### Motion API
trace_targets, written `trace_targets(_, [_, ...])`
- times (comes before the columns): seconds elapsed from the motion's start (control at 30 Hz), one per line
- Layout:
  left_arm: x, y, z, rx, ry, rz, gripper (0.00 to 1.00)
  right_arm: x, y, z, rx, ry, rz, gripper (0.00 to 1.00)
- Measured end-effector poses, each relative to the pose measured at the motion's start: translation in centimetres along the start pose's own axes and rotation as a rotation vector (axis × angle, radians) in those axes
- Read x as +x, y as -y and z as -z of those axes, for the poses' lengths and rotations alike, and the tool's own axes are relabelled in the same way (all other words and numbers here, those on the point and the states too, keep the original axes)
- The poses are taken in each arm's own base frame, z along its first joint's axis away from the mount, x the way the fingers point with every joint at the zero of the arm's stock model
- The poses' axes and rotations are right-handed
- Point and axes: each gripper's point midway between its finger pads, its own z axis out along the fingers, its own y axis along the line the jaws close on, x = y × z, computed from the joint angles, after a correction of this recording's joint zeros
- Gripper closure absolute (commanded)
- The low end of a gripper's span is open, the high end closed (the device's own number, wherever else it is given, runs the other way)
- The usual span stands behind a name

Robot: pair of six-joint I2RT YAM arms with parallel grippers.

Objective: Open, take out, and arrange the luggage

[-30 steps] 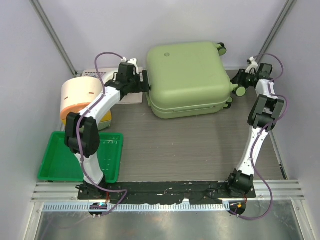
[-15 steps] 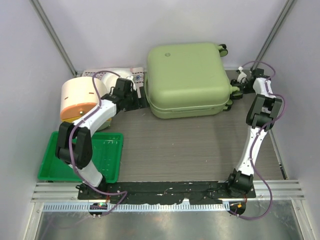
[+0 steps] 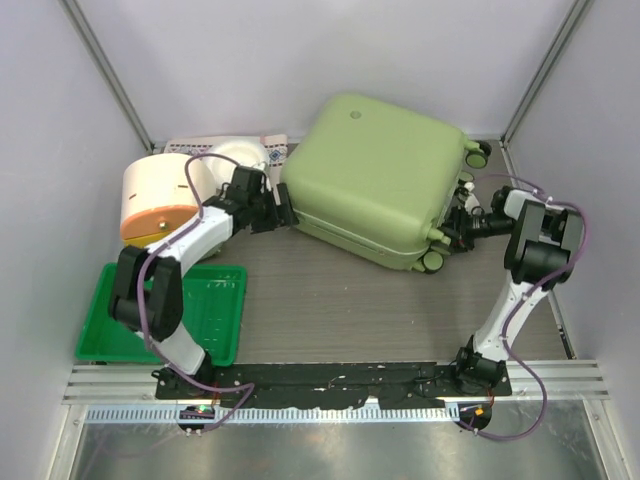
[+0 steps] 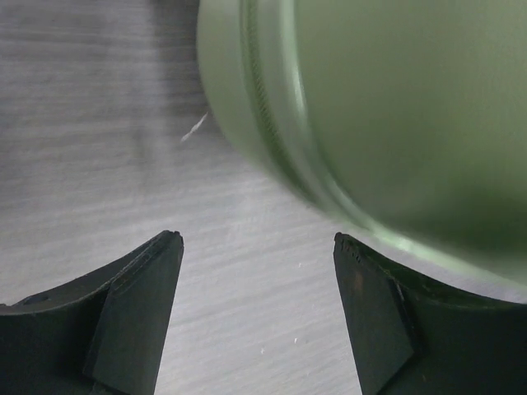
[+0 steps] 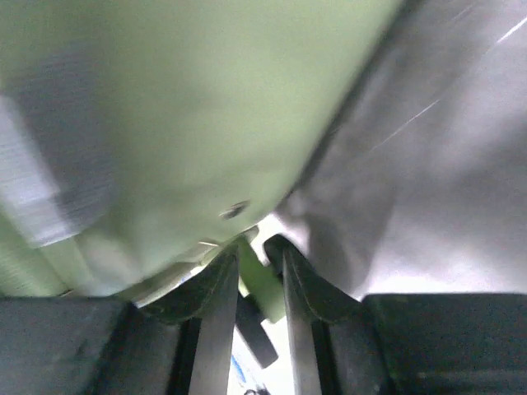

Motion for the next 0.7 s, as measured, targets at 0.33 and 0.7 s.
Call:
trace_targets(0.33, [-6.6,1.8,-6.9,0.018,0.051,0.003,0.23,2.7,-4.4,6.4,0.084,0.345,0.153,0.53])
trace_targets(0.7, [-8.5,3.5,-7.4,0.101,0.109,-0.026,0.22,3.6,-3.2,8.7,0.24,0.55,0.501,0.44])
